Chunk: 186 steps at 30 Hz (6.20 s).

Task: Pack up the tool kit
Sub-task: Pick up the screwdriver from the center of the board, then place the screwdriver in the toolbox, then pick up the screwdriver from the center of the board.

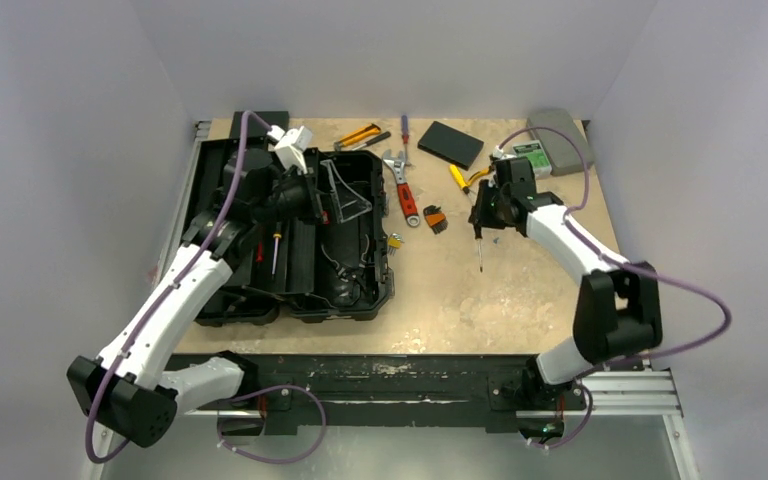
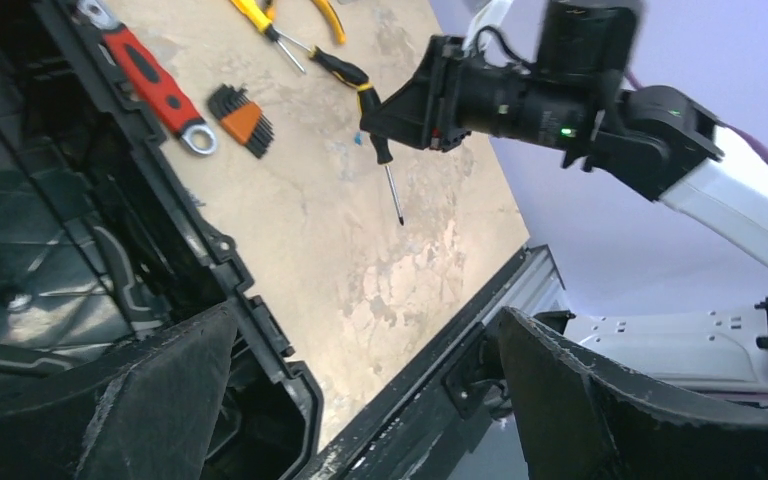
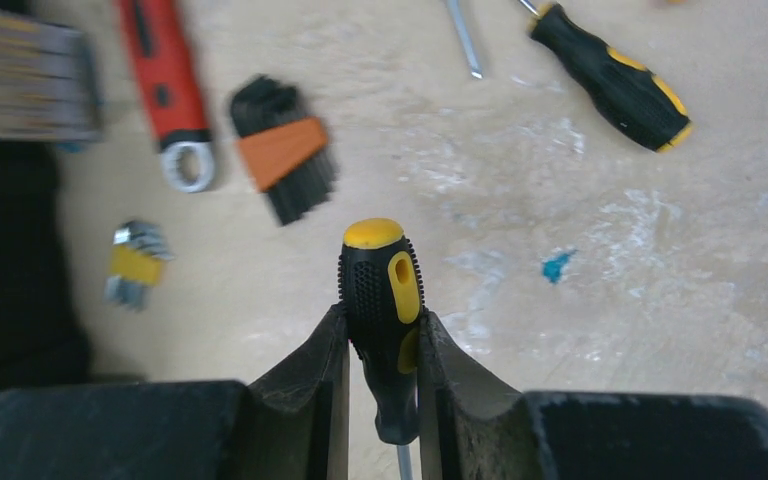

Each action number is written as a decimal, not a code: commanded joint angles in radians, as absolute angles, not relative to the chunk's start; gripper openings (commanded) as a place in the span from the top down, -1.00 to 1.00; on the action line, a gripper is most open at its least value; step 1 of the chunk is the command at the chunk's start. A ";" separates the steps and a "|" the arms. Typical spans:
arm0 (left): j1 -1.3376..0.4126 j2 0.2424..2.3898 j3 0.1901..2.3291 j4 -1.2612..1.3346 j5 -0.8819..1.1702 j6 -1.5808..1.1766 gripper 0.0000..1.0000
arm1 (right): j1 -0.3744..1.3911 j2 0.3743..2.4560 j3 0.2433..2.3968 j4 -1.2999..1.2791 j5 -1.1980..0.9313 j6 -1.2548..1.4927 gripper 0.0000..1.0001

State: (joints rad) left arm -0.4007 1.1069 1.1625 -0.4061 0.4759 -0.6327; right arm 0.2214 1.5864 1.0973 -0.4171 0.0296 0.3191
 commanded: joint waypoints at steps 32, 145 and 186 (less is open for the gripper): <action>-0.754 1.430 1.266 0.037 0.445 -0.772 -0.49 | 0.223 1.012 0.792 0.481 -0.754 1.102 1.00; -0.528 1.187 1.268 -0.526 0.231 -0.422 -1.00 | 0.258 1.445 1.124 -0.429 0.221 0.366 -0.53; -0.561 1.274 1.256 -0.374 0.328 -0.341 -1.00 | 0.231 2.242 1.868 -0.590 0.138 0.233 1.00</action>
